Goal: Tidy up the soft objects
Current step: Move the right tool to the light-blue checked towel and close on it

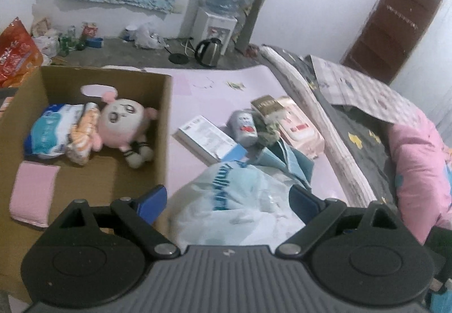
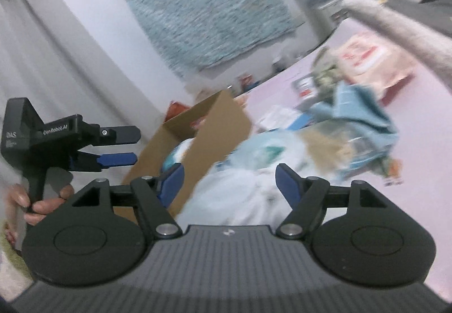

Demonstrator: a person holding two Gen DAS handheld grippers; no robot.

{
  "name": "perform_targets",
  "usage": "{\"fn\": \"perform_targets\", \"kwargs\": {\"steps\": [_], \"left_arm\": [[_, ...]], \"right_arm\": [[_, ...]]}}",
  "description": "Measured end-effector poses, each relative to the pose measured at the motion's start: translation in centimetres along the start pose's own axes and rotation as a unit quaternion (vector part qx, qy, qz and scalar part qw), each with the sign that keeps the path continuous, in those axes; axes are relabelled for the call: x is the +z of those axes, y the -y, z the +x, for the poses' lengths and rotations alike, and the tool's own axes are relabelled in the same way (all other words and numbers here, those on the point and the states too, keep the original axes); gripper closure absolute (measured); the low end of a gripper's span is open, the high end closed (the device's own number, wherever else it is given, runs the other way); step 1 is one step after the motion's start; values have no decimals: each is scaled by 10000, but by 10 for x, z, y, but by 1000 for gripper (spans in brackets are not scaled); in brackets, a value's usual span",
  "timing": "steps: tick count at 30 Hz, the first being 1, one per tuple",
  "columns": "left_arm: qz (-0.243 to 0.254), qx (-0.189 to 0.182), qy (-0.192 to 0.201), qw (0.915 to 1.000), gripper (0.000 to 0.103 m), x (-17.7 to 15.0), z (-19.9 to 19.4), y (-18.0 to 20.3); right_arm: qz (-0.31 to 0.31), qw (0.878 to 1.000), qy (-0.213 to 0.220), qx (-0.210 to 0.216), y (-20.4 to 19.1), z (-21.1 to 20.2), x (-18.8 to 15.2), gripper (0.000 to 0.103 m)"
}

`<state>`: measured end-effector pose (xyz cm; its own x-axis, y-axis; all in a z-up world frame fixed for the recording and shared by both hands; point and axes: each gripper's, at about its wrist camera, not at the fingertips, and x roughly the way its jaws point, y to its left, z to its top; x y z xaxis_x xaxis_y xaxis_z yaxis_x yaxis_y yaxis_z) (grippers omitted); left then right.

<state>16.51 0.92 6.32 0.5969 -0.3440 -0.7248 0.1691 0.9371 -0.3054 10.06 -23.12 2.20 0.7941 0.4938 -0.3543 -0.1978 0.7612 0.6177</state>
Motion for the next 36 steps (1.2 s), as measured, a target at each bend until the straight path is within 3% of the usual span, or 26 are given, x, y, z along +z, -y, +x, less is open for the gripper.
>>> {"fn": "perform_targets", "kwargs": {"steps": [7, 13, 21, 29, 36], "left_arm": [[370, -127, -374, 9985, 9, 7, 44, 51], [504, -310, -643, 9962, 11, 13, 89, 87], [286, -385, -931, 9945, 35, 16, 138, 100], [191, -274, -1028, 9941, 42, 16, 158, 98], [131, -364, -1001, 9942, 42, 17, 158, 92]], "right_arm": [[46, 9972, 429, -614, 46, -8, 6, 28], [-189, 9920, 554, -1122, 84, 12, 22, 22], [-469, 9938, 197, -983, 120, 72, 46, 22], [-126, 9966, -297, -754, 147, 125, 51, 23], [234, 9972, -313, -641, 158, 137, 46, 42]]}}
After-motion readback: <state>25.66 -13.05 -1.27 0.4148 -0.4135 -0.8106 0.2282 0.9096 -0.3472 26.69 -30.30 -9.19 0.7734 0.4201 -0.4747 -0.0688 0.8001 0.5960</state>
